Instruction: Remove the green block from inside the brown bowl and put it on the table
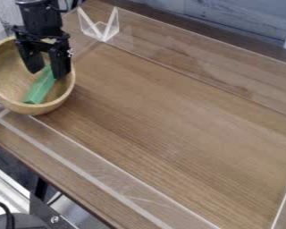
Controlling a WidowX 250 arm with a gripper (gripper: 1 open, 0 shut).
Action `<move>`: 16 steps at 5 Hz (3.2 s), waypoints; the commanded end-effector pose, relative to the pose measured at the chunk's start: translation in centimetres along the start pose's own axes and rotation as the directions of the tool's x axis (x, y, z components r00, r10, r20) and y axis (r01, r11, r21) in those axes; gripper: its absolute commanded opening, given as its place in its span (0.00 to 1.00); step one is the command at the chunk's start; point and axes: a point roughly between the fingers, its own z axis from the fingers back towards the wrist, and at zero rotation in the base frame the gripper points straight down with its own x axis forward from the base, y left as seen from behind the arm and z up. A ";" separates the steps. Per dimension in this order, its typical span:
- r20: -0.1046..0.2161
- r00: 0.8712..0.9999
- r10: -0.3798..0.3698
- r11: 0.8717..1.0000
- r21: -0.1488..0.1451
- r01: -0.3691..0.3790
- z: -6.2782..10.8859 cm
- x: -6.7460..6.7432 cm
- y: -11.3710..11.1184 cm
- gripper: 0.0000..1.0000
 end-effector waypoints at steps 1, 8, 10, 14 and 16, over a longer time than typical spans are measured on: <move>0.055 0.998 -0.017 0.998 0.056 0.014 3.1 0.8 -0.3 1.00; 0.082 0.995 0.062 0.998 0.000 -0.062 1.5 0.7 0.1 1.00; 0.097 0.993 0.067 0.998 0.009 -0.068 1.2 0.8 -0.1 0.00; 0.041 0.982 -0.184 0.982 -0.025 0.185 7.7 4.3 -12.2 0.00; 0.048 0.996 -0.081 0.996 0.032 0.079 8.2 0.9 -9.0 0.00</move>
